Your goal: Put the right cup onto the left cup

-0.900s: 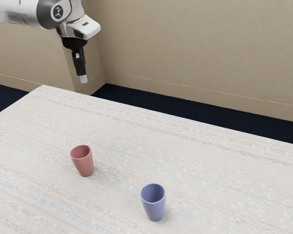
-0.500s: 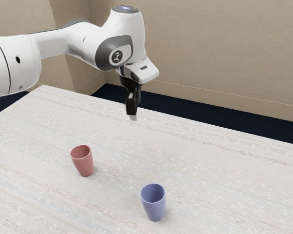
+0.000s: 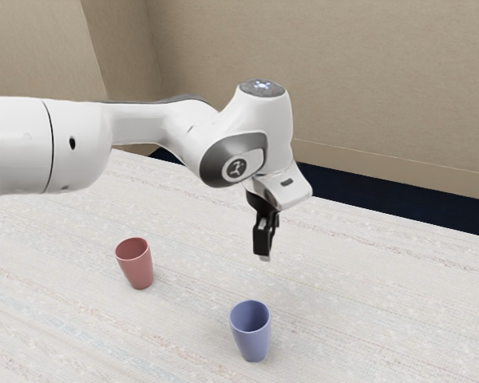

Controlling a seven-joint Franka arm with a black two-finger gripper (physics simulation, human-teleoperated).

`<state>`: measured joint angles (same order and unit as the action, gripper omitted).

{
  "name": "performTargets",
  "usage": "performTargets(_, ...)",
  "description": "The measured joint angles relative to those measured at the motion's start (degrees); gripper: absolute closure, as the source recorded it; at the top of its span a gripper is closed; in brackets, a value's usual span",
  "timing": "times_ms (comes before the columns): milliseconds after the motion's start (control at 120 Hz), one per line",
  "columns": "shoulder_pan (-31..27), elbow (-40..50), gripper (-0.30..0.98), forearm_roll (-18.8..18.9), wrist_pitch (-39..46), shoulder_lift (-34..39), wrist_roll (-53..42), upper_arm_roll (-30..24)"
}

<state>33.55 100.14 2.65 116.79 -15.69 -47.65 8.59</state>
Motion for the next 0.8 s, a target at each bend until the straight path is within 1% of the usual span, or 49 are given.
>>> performTargets(250, 0.1, 8.9, 0.0, -0.2, 2.0, 3.5, 3.3, -1.2)
performTargets(433, 0.2, 13.3, 0.0, -0.4, 3.7, 3.6, 5.4, -1.5)
performTargets(567, 0.2, 14.1, 0.01, -0.3, 5.7, 2.1, 6.6, -1.5)
performTargets(667, 0.4, 14.2, 0.11, -0.3, 6.9, 1.3, 7.3, -1.4)
performTargets(800, 0.9, 15.4, 0.4, -0.5, 8.5, 1.0, 8.4, -1.5)
